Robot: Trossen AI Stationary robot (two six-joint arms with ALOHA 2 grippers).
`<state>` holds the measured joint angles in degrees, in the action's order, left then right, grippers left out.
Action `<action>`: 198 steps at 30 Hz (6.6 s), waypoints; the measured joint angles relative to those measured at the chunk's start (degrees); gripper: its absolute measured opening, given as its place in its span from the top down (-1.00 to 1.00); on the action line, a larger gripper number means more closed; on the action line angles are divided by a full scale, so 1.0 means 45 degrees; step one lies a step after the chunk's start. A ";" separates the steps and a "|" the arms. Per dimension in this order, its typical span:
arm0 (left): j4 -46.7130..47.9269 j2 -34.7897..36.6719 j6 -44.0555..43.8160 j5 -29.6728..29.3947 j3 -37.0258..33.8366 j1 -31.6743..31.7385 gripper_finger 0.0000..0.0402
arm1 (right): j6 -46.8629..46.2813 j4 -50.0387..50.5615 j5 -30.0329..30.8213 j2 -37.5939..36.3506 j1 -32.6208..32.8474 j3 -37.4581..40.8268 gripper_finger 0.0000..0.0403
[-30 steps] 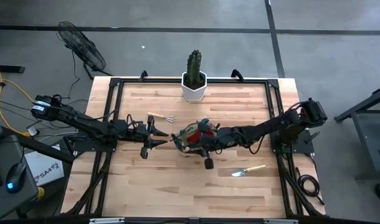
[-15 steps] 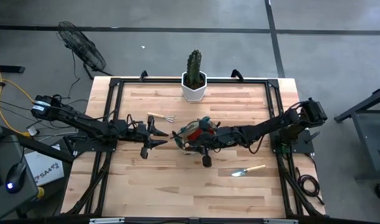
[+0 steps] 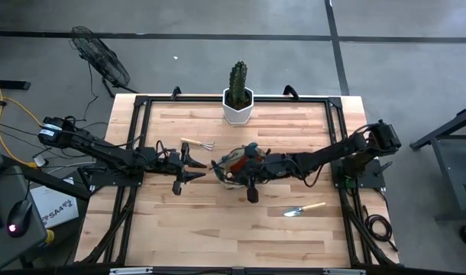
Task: Pick & Place Garden tools in Gardening bag
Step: Put the brown trowel into the brown gardening bag
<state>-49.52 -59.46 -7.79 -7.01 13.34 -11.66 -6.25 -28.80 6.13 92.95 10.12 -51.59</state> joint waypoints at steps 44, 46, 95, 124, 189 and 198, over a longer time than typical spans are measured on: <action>0.0090 0.0000 -0.0053 -0.0044 -0.0008 0.0000 0.38 | -0.0259 0.4590 0.0658 -0.2518 -0.0004 0.0000 0.02; 0.0100 0.0000 -0.0053 -0.0044 -0.0009 0.0000 0.38 | -0.0280 0.4636 0.0655 -0.2754 -0.0002 0.0000 0.02; 0.0110 0.0005 -0.0049 -0.0047 -0.0005 0.0000 0.38 | 0.0337 0.2429 0.1377 0.0214 0.1669 0.0000 0.98; 0.0369 0.0005 -0.0335 0.0000 -0.0005 0.0000 0.38 | 0.0377 0.3002 0.3200 0.0194 0.1297 -0.0005 0.98; 0.0403 0.0005 -0.0359 -0.0008 0.0000 0.0000 0.38 | 0.0410 0.4673 0.1608 -0.0763 0.1062 -0.0005 0.98; 0.0617 0.0005 -0.0424 -0.0053 0.0000 0.0000 0.38 | 0.0344 0.5946 0.1085 -0.0767 0.1062 -0.0005 0.98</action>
<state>-46.74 -59.44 -9.70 -7.25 13.34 -11.66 -4.70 -2.04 11.01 89.49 14.90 -51.62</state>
